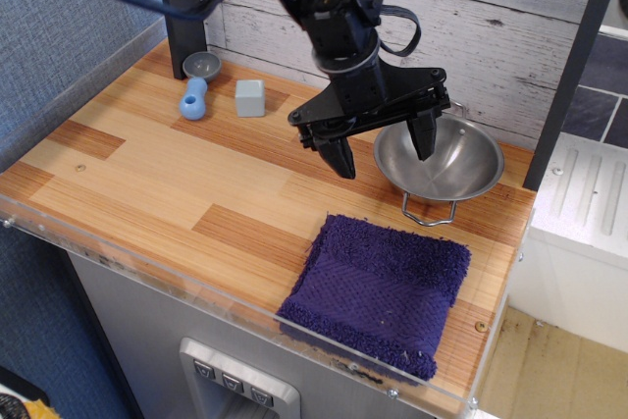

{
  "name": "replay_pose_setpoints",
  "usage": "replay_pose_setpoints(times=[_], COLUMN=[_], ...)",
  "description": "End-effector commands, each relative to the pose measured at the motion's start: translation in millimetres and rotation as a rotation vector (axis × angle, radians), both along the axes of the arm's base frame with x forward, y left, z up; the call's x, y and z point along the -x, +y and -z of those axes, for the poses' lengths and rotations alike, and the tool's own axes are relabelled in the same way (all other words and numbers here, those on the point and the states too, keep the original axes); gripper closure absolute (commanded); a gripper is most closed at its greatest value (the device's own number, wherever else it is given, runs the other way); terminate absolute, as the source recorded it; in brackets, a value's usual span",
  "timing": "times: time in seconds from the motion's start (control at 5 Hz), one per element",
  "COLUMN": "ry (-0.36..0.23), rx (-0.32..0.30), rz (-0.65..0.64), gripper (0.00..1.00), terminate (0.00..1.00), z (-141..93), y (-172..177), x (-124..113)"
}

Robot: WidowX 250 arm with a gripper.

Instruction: Move the silver vessel and place it below the spoon.

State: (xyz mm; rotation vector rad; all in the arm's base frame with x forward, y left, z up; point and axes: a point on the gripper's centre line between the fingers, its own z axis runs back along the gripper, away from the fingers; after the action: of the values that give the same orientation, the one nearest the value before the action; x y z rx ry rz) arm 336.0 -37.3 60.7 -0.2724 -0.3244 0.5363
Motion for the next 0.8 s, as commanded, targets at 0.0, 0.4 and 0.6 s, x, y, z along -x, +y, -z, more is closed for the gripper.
replay_pose_setpoints(times=[0.0,0.4,0.6], ry=[-0.016,0.004,-0.01], rx=[-0.014,-0.009,-0.026], rz=[-0.04,-0.042,-0.033], gripper=[0.0,0.0,1.0], terminate=[0.0,0.0,0.0], z=[14.0,27.0,25.8], y=[13.9,20.9,20.0], x=[-29.7,-32.0,-30.1])
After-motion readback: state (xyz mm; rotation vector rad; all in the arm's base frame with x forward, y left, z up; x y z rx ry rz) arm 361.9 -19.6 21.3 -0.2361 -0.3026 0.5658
